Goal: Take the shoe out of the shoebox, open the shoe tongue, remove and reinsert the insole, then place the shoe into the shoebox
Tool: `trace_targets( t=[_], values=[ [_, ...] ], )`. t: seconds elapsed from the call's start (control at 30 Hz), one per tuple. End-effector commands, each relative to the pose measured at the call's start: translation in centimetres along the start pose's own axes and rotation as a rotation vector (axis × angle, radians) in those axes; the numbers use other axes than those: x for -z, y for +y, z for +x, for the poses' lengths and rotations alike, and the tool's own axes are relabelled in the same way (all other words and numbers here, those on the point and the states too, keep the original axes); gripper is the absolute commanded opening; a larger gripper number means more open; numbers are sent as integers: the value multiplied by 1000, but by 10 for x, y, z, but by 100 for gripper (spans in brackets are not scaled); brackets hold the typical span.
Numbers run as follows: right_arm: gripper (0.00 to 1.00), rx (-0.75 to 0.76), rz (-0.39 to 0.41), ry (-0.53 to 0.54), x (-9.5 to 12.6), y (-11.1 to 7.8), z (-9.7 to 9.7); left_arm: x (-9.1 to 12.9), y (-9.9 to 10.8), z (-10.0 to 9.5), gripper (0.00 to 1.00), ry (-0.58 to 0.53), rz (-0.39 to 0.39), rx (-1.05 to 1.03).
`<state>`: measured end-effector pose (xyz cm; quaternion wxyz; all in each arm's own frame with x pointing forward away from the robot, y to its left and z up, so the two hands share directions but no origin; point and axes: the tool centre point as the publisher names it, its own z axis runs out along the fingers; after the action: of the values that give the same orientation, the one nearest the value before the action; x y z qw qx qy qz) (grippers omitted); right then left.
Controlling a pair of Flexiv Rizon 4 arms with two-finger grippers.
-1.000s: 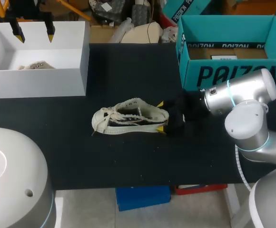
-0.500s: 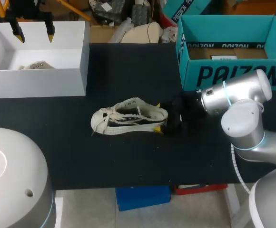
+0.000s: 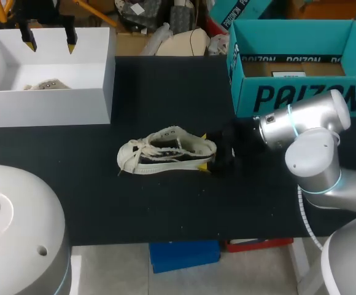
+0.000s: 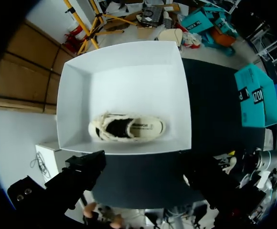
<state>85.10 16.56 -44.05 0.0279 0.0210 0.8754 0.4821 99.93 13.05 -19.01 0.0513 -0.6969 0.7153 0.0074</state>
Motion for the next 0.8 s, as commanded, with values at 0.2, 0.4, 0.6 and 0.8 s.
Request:
trace_targets(
  t=[0.2,0.4,0.6,0.8],
  values=[
    [0,-1,2,-2,-4,-1,-2,21,20,45,100,-61,4,191],
    [0,-1,2,-2,-4,-1,-2,21,63,74,100,8,-47,240],
    [0,-1,2,-2,-4,-1,-2,22,71,80,100,23,-73,214],
    [0,-1,2,-2,-4,-1,-2,22,71,80,100,23,-73,214]
  ],
)
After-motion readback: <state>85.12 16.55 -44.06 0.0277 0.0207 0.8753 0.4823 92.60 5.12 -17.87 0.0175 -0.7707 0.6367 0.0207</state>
